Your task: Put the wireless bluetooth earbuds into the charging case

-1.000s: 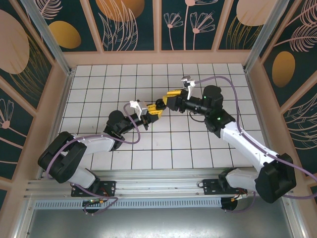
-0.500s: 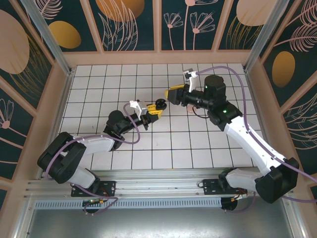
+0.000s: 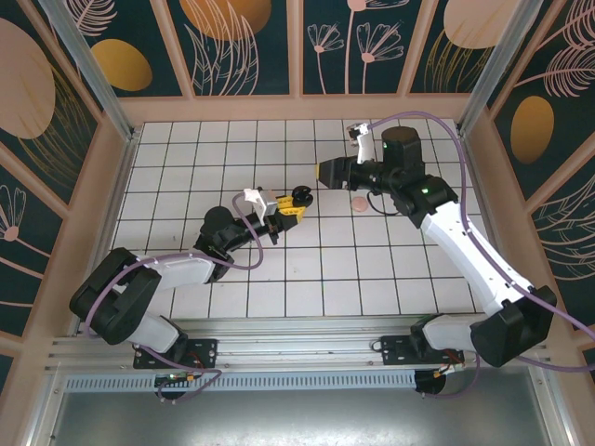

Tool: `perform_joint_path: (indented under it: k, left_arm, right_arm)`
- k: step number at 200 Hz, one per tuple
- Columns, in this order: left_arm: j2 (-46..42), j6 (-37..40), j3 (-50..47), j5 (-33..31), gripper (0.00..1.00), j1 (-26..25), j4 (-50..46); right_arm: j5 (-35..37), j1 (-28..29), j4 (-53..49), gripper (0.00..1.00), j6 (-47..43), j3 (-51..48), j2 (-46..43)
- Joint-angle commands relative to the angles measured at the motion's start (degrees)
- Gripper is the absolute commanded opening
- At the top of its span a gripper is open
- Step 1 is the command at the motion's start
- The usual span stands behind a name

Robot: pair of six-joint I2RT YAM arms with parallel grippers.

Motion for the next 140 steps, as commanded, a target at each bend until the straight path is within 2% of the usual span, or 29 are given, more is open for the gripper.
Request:
perform_joint_path:
  k: [1,44,80,117,140]
  left_arm:
    - [-1.47,0.87,0.73,0.43,0.08,-0.17,0.17]
    - [-1.47,1.04,0.87,0.46,0.08,-0.12,0.00]
    - [-1.47,1.13,0.86,0.37,0.08,-0.15,-0.18]
    - [-1.33,1.37,1.21,0.48,0.08,-0.14,-0.49]
    - [-1.38,1.52,1.30,0.78,0.08,-0.13,-0.53]
  right_arm:
    - [-0.16,-0.79,-3.62,0.61,-1.56,3.49,0.39]
    - [2.12,-1.01,-6.76,0.63,-2.42,5.08,0.73]
    - [-1.53,-2.36,-5.45,0.68,-1.15,5.20,1.00]
    - [1.87,-2.88,-11.00,0.69,-3.00,7.33,3.11]
    - [1.47,-2.63,-11.43,0.70,-2.94,7.67,4.40]
